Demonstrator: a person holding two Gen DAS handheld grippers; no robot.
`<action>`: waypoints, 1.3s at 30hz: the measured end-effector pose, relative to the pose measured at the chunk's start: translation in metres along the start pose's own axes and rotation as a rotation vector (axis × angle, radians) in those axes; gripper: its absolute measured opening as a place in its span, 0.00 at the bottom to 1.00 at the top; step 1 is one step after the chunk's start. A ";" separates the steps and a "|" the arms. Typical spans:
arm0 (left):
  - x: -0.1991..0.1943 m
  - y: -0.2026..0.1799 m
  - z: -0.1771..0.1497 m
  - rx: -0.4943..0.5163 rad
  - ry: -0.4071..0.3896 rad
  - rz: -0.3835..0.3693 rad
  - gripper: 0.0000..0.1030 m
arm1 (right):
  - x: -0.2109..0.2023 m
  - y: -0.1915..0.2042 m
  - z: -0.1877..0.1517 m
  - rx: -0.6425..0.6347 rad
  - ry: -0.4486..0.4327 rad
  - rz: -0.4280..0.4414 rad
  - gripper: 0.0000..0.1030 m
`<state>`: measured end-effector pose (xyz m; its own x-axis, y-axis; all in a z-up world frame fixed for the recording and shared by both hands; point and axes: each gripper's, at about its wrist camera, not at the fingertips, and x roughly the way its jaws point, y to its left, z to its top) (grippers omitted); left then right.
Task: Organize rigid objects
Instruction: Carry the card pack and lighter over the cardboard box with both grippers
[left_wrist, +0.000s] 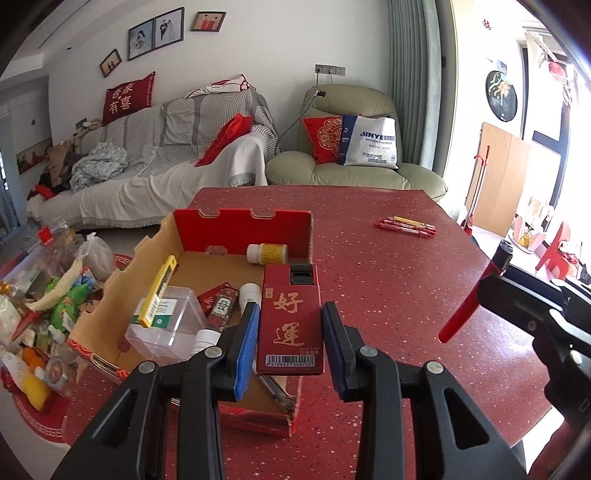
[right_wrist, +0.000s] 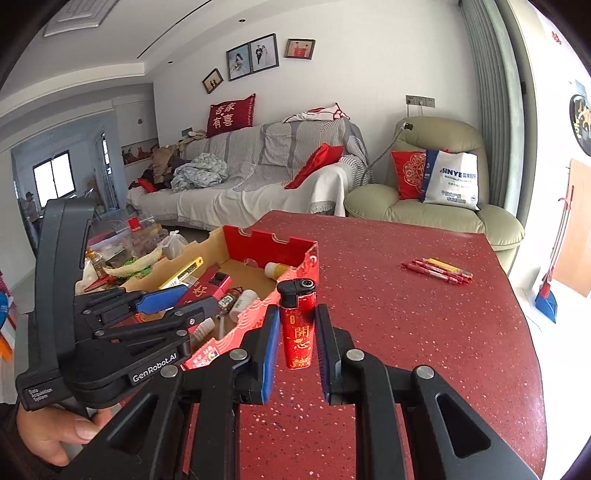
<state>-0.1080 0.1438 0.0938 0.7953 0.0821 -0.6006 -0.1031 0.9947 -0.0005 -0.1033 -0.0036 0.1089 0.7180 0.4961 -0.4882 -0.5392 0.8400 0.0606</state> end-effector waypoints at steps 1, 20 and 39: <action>0.000 0.006 0.001 -0.003 0.000 0.015 0.36 | 0.003 0.007 0.004 -0.011 -0.002 0.013 0.19; 0.030 0.113 0.011 -0.132 0.062 0.106 0.36 | 0.083 0.075 0.044 -0.048 0.073 0.197 0.19; 0.066 0.134 0.015 -0.139 0.119 0.094 0.36 | 0.157 0.090 0.039 -0.064 0.200 0.178 0.19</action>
<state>-0.0601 0.2837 0.0656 0.7030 0.1576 -0.6935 -0.2615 0.9641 -0.0459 -0.0217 0.1580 0.0722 0.5116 0.5759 -0.6377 -0.6804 0.7247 0.1086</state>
